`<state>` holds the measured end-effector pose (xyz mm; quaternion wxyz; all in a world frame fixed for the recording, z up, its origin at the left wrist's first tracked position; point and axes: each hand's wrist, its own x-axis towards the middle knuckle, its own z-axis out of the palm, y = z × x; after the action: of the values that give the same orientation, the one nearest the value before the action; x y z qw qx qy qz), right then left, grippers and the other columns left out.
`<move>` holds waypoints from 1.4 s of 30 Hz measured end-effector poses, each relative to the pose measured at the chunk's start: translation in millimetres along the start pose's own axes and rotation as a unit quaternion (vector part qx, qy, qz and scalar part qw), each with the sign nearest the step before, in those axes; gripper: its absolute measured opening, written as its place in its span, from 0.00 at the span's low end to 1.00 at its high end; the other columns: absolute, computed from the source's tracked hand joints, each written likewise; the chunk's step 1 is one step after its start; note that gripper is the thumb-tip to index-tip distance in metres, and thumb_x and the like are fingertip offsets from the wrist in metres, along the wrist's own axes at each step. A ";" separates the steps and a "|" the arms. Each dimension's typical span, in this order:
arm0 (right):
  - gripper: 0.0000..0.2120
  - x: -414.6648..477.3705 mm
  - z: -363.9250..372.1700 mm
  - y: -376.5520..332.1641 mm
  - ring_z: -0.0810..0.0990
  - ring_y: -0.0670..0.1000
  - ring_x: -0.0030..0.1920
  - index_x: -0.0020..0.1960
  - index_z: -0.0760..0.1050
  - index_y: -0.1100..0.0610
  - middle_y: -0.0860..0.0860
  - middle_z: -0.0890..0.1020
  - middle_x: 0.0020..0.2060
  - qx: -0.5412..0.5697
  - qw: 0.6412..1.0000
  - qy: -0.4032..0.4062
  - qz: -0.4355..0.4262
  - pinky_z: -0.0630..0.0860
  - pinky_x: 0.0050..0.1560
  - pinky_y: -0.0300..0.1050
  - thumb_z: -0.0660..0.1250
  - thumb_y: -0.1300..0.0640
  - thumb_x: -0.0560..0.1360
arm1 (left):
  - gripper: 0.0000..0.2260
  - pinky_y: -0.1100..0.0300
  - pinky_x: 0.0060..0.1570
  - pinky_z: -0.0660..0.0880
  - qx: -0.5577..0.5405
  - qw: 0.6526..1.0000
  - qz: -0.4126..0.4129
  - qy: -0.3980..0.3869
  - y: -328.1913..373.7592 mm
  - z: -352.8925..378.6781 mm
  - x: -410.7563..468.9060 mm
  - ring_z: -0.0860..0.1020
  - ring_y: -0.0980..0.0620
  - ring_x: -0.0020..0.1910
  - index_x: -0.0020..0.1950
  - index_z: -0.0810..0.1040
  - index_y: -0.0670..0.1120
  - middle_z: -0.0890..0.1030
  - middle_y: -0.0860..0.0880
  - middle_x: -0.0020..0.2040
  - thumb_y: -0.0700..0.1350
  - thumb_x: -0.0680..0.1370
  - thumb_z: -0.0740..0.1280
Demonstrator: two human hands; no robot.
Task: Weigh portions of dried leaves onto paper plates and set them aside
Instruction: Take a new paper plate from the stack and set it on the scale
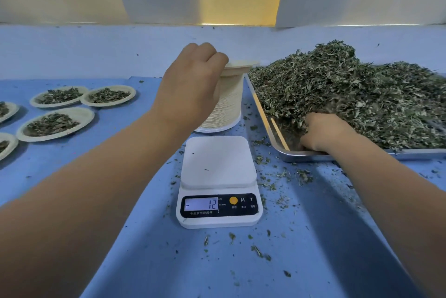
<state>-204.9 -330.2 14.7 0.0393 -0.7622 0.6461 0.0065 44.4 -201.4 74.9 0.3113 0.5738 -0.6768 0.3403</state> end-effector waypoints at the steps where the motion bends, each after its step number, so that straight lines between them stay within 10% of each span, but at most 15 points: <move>1: 0.14 -0.3 -1.1 -0.9 0.78 0.57 0.44 0.59 0.74 0.56 0.55 0.79 0.47 0.012 1.000 0.005 -0.016 0.81 0.46 0.51 0.68 0.55 0.74 | 0.12 0.46 0.42 0.71 -0.017 0.999 0.010 0.030 3.8 -2.1 -8.1 0.73 0.39 0.45 0.53 0.79 0.36 0.79 0.39 0.47 0.30 0.73 0.61; 6: 0.16 2.1 4.8 3.5 0.77 0.59 0.53 0.60 0.77 0.48 0.51 0.78 0.42 -0.001 0.978 0.200 -0.055 0.75 0.46 0.53 0.68 0.48 0.73 | 0.13 0.55 0.47 0.73 -0.071 0.989 0.070 0.108 19.5 -10.2 -65.4 0.76 0.41 0.47 0.52 0.81 0.36 0.81 0.41 0.48 0.29 0.76 0.59; 10: 0.31 10.9 4.6 8.3 0.66 0.63 0.71 0.72 0.67 0.47 0.56 0.71 0.70 -0.063 0.997 -0.013 0.052 0.66 0.68 0.64 0.62 0.33 0.74 | 0.14 0.60 0.54 0.71 -0.097 0.989 0.093 0.062 20.7 -13.6 -107.3 0.77 0.43 0.50 0.55 0.82 0.34 0.81 0.40 0.50 0.32 0.81 0.57; 17: 0.10 -5.3 -5.8 -14.4 0.78 0.55 0.46 0.57 0.78 0.52 0.52 0.79 0.48 0.001 0.999 -0.020 -0.045 0.74 0.44 0.45 0.70 0.55 0.77 | 0.14 0.54 0.48 0.78 -0.144 0.988 0.025 -0.040 14.9 -17.6 -139.9 0.80 0.44 0.50 0.55 0.84 0.38 0.83 0.45 0.53 0.33 0.77 0.60; 22: 0.02 -11.3 -3.7 -25.8 0.73 0.50 0.32 0.49 0.78 0.53 0.51 0.79 0.44 0.100 0.985 0.105 -0.092 0.70 0.32 0.42 0.68 0.58 0.79 | 0.30 0.60 0.62 0.74 -0.234 0.963 -0.091 -0.101 12.8 -22.3 -147.5 0.76 0.50 0.65 0.56 0.84 0.46 0.80 0.53 0.62 0.22 0.63 0.61; 26: 0.02 -13.7 -9.4 -30.6 0.73 0.49 0.29 0.49 0.78 0.51 0.51 0.79 0.43 0.141 0.966 0.178 -0.120 0.67 0.31 0.40 0.67 0.58 0.80 | 0.38 0.72 0.68 0.63 -0.352 0.902 -0.220 -0.121 8.7 -27.7 -149.3 0.64 0.65 0.73 0.59 0.81 0.54 0.74 0.62 0.68 0.20 0.61 0.57; 33: 0.04 -34.1 -38.4 -53.3 0.77 0.50 0.45 0.49 0.78 0.47 0.46 0.81 0.49 0.244 0.914 0.269 -0.182 0.66 0.40 0.37 0.69 0.56 0.78 | 0.31 0.58 0.71 0.68 -0.497 0.723 -0.479 -0.012 6.0 -26.9 -140.3 0.72 0.64 0.68 0.59 0.80 0.56 0.78 0.57 0.67 0.25 0.71 0.56; 38: 0.04 -69.7 -45.3 -91.9 0.77 0.45 0.50 0.47 0.80 0.45 0.40 0.80 0.47 0.359 0.878 0.176 -0.263 0.71 0.49 0.39 0.72 0.54 0.76 | 0.17 0.59 0.67 0.71 -0.561 0.612 -0.557 -0.003 6.2 -20.3 -137.7 0.77 0.61 0.61 0.65 0.78 0.50 0.79 0.54 0.64 0.41 0.77 0.64; 42: 0.05 -94.0 -31.1 -115.7 0.78 0.44 0.55 0.53 0.82 0.47 0.41 0.81 0.52 0.313 0.888 0.084 -0.325 0.71 0.54 0.39 0.71 0.53 0.77 | 0.16 0.56 0.69 0.70 -0.561 0.597 -0.573 -0.007 5.4 -14.2 -138.6 0.77 0.58 0.64 0.66 0.77 0.51 0.78 0.53 0.66 0.44 0.79 0.62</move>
<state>-107.7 -221.1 57.4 0.2212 -0.8754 0.3317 -0.2735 60.0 -110.8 -30.0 0.6980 0.5582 -0.2689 -0.3590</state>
